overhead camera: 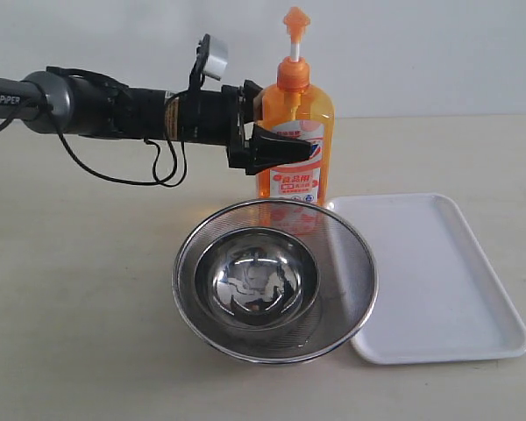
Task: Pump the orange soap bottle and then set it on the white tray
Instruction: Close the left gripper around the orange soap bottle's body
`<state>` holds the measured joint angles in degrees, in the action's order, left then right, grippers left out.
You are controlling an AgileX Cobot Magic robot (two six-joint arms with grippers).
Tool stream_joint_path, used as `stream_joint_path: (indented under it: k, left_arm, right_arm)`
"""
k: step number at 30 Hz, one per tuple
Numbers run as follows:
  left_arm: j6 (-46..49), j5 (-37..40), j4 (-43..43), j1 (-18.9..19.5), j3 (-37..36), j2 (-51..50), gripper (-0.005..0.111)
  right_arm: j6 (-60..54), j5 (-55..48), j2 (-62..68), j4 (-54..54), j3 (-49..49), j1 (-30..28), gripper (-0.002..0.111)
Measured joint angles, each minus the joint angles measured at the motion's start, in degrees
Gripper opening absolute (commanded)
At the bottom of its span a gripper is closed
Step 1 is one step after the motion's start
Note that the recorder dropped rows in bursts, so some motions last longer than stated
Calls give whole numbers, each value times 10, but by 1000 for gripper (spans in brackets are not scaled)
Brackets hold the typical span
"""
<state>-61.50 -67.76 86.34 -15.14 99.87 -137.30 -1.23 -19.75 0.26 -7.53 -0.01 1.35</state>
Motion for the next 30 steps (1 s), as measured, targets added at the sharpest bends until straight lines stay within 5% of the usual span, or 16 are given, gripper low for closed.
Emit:
stream_joint_path:
  k: [13, 15, 21, 30]
  left_arm:
    - [-1, 13, -5, -15, 0, 0, 95]
    - [-2, 16, -7, -15, 0, 0, 85]
    - [-2, 27, -11, -16, 0, 0, 10]
    - [0, 27, -11, -16, 0, 0, 7]
  right_arm:
    - [0, 0, 0, 0, 0, 0, 0]
    - [0, 0, 0, 0, 0, 0, 0]
    - [0, 0, 0, 0, 0, 0, 0]
    - [0, 0, 0, 0, 0, 0, 0]
